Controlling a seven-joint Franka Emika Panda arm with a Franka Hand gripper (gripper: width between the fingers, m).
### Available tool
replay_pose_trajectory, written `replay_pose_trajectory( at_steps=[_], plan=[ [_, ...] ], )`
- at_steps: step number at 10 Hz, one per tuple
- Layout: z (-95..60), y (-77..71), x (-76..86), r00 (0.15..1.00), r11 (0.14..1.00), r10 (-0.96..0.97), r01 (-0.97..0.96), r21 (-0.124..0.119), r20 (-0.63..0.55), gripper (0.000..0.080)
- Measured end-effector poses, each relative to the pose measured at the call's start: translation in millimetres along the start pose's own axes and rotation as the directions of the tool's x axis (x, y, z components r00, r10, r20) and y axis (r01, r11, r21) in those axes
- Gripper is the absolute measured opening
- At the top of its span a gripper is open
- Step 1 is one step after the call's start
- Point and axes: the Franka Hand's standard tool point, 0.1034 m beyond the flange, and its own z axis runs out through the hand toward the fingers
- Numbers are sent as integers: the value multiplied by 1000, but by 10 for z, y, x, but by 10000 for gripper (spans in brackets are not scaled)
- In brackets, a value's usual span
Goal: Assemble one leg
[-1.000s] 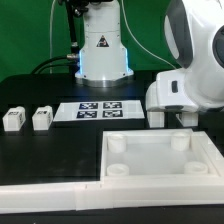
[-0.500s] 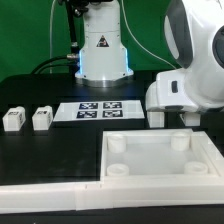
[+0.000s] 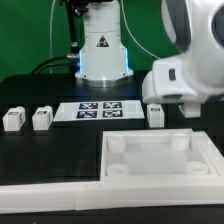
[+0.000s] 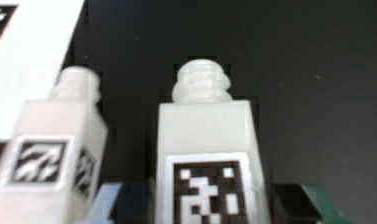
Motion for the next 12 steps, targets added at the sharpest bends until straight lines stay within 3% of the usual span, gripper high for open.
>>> replay_pose_trajectory(
  at_steps=[2, 3, 4, 5, 6, 8, 9, 10, 12],
  plan=[
    [-417, 128, -128, 998, 999, -48, 49, 9, -43, 290],
    [-711, 174, -209, 992, 999, -42, 44, 14, -121, 290],
    [-894, 176, -252, 969, 999, -40, 42, 2, -242, 290],
    [-976, 168, -272, 950, 999, -45, 47, -2, -310, 290],
    [-1031, 147, -180, 900, 999, -42, 50, 6, -435, 290],
    [-1029, 153, -186, 810, 998, -40, 55, 8, -585, 290],
    [-1113, 169, -143, 740, 997, -59, 76, -3, -670, 290],
    [-1342, 292, -107, 685, 993, -104, 111, -38, -721, 290],
    [-1902, 462, -57, 581, 991, -114, 123, -52, -806, 290]
  ],
)
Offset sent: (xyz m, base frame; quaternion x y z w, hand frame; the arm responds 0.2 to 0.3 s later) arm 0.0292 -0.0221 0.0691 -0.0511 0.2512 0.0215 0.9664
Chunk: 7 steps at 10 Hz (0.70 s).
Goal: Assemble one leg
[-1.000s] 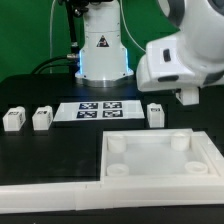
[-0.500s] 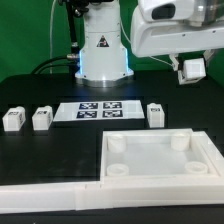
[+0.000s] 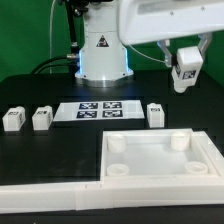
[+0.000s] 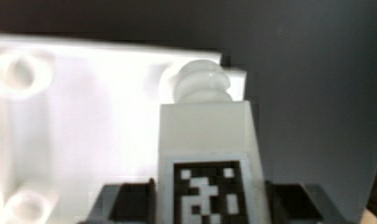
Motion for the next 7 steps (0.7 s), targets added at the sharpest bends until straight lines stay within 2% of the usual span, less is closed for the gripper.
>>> replay_pose_trajectory(
  at_steps=[1, 2, 4, 5, 7],
  plan=[
    [-165, -4, 202, 995, 1000, 6, -6, 0, -95, 290],
    [-214, -17, 275, 982, 1000, 9, -9, 0, -190, 290],
    [-139, 1, 228, 948, 1000, 4, -6, -4, -319, 290],
    [-122, 0, 206, 959, 1000, 5, -7, -3, -284, 290],
    [-80, -8, 232, 955, 1000, 1, -2, -4, -296, 290]
  ],
)
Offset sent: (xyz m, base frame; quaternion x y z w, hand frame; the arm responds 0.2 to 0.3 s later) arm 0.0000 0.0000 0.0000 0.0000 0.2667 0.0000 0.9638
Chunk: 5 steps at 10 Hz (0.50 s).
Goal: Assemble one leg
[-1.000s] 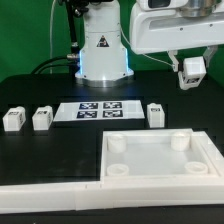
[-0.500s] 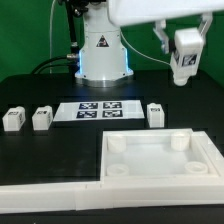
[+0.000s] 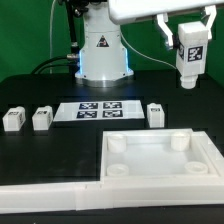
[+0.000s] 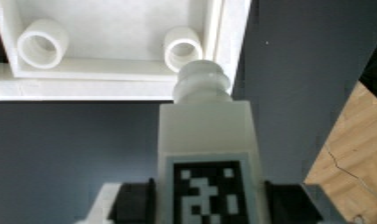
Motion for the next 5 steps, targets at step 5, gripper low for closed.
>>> replay_pose_trajectory(
  at_steps=[5],
  plan=[
    [621, -46, 152, 990, 997, -78, 79, 5, -121, 290]
  ],
)
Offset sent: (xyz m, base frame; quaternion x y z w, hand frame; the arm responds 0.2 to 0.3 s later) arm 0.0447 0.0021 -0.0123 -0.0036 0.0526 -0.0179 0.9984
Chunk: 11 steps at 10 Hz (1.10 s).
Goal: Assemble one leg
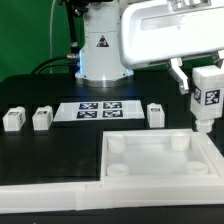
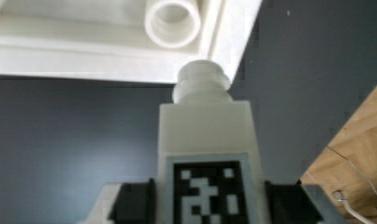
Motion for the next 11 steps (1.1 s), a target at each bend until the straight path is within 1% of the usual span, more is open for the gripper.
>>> replay_pose_trajectory(
  at_steps=[1, 5, 6, 7, 11],
  plan=[
    [54, 33, 6, 1000, 1000, -12, 12, -1, -6, 290],
    [57, 18, -5, 1000, 1000, -14, 14, 0, -4, 290],
    [97, 21, -7, 999, 1000, -14, 14, 0, -29, 290],
    [174, 22, -52, 999, 1000, -14, 14, 1, -37, 290],
    [284, 52, -158, 1000, 1000, -15, 15, 0, -20, 290]
  ],
)
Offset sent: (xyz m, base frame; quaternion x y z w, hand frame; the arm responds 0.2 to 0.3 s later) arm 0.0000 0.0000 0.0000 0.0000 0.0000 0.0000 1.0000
